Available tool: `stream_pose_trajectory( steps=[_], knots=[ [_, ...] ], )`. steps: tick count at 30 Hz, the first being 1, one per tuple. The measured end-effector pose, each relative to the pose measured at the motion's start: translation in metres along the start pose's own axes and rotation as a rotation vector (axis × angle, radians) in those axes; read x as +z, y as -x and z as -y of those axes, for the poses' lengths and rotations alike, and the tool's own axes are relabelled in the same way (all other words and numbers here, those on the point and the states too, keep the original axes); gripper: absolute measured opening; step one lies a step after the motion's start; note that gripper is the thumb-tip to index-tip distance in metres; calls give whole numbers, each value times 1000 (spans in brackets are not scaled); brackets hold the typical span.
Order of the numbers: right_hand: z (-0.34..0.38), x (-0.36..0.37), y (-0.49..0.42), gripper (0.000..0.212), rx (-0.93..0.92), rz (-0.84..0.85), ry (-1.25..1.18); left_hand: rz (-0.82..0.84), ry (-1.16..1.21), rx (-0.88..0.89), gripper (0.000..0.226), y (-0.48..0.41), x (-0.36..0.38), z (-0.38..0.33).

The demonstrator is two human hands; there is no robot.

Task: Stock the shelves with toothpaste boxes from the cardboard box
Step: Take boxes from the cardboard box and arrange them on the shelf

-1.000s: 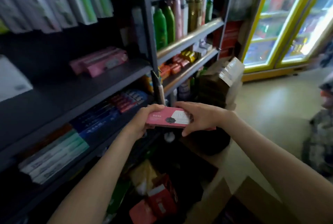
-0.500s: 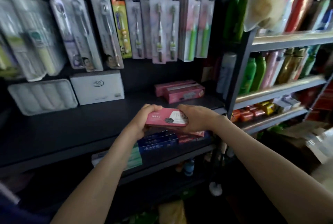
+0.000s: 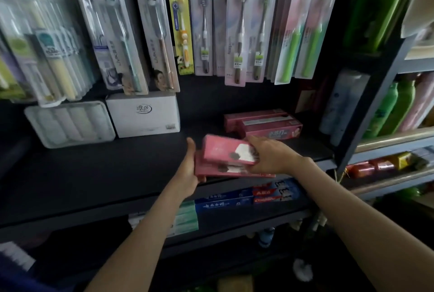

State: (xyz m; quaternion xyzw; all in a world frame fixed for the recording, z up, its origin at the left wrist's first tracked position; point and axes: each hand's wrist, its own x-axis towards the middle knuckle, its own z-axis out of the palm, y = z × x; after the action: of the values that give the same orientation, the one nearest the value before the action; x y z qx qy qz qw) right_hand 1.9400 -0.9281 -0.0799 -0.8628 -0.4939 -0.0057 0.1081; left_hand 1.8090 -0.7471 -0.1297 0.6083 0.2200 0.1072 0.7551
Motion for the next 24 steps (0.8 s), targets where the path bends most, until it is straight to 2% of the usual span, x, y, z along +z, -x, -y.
stream_pose_trajectory(
  steps=[2, 4, 7, 10, 14, 19, 24],
  knots=[
    [-18, -6, -1, 59, 89, -76, -114, -51, -35, 13, 43, -5, -3, 5],
    [-39, -7, 0, 62, 205, -172, -49, -141, -121, 34, 30, -13, -7, 7],
    [-64, 8, 3, 63, 304, -142, 225, -333, -197, 99, 30, -23, -13, 0],
    [-79, 23, 1, 80, 335, -98, 240, -443, -211, 122, 34, -27, -22, 1],
    [-91, 22, -6, 91, 323, -88, 362, -545, -170, 110, 34, -24, -31, 4],
    [-109, 26, -9, 85, 323, -39, 408, -573, -97, 176, 30, -21, -30, 0],
    [-115, 29, -10, 79, 318, -95, 366, -535, -73, 214, 32, -22, -22, 0]
  ],
)
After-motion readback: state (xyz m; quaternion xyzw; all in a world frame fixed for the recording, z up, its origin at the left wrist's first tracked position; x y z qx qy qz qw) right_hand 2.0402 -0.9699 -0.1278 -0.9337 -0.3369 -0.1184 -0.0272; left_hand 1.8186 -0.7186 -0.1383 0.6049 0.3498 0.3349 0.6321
